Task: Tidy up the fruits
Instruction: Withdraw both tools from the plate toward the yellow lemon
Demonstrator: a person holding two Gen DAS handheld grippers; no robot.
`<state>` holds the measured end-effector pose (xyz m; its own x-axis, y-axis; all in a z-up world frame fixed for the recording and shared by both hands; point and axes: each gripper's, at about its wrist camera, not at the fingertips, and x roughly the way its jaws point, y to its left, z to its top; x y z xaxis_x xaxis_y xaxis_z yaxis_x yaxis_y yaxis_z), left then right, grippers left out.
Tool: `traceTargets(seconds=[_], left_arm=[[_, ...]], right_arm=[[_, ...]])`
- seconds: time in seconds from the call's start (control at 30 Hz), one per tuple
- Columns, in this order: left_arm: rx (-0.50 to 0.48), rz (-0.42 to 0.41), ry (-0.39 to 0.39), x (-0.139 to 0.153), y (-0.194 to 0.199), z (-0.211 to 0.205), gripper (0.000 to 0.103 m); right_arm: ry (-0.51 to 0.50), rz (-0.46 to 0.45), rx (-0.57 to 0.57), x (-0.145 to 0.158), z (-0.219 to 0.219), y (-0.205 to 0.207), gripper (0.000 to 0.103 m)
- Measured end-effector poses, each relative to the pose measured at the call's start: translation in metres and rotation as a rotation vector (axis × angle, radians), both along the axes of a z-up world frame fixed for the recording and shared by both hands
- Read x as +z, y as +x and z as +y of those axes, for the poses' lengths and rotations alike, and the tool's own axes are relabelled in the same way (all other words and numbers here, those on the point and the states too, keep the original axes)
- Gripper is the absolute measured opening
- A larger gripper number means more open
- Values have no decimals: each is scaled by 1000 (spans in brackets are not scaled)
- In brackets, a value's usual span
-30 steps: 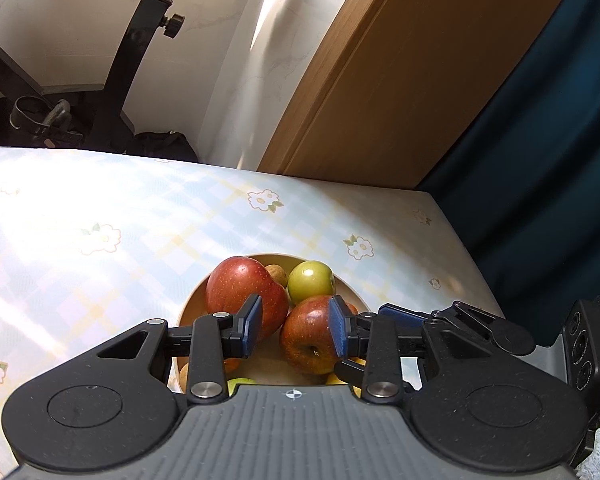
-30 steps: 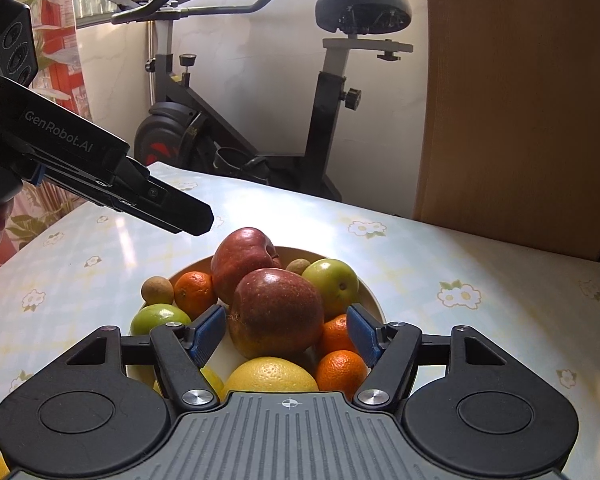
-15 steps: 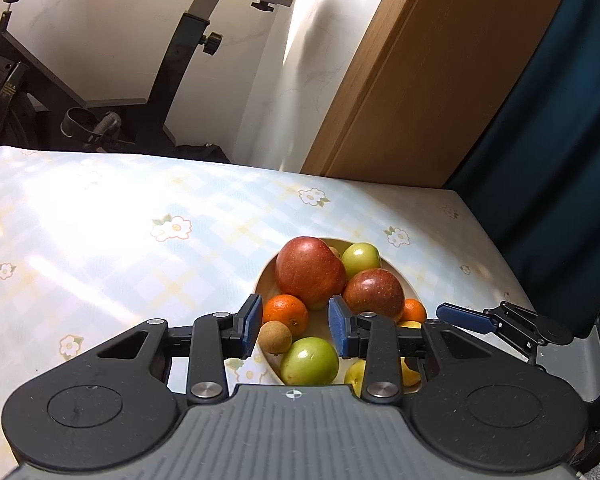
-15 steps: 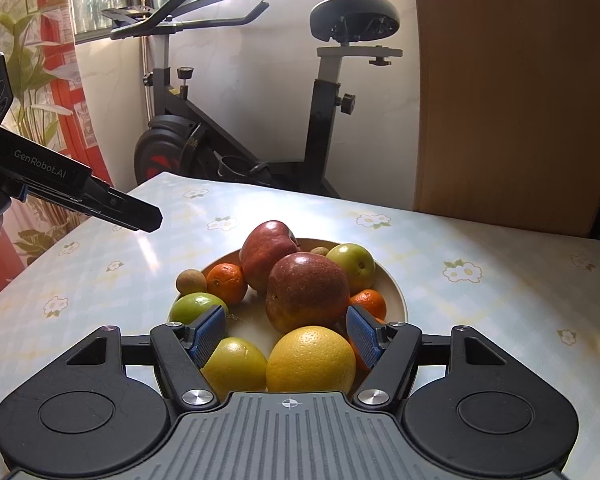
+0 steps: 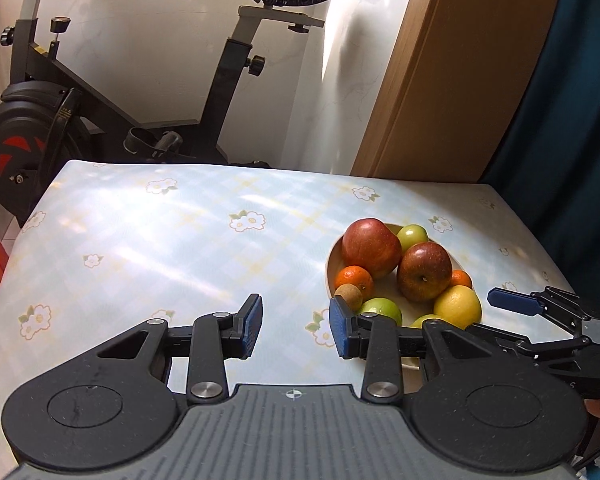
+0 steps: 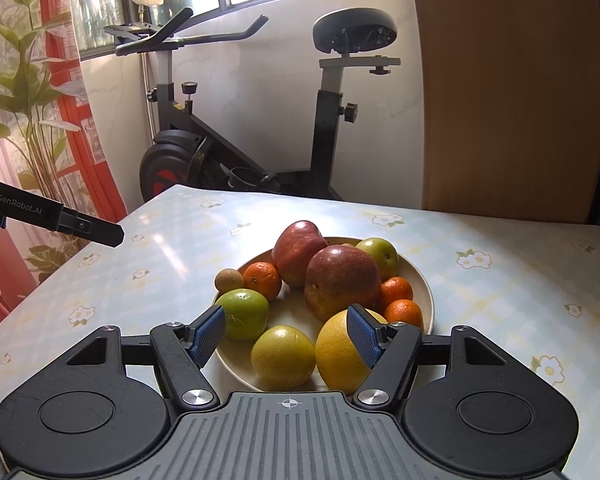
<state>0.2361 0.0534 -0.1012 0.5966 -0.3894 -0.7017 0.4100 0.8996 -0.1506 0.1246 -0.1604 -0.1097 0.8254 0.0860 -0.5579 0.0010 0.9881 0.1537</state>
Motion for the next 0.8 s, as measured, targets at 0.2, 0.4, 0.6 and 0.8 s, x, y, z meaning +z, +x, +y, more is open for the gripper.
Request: traceTargets(seconds=[0.2,0.4,0.6,0.8], left_arm=[[25,-51,37,4,-18,10,38],[44,-78,49,4,-37,17,39],[44,-90,65,-1,-51,16,39],[53,-76,46,-6,-63,18,39]], right_arm=[[20,-26,-21,2,10,-20,64],[60,-38,-56,-4,20,-41,64],[31,-5,-25,-11,37,-51,64],[27,15,-3,-16,49,-61,64]])
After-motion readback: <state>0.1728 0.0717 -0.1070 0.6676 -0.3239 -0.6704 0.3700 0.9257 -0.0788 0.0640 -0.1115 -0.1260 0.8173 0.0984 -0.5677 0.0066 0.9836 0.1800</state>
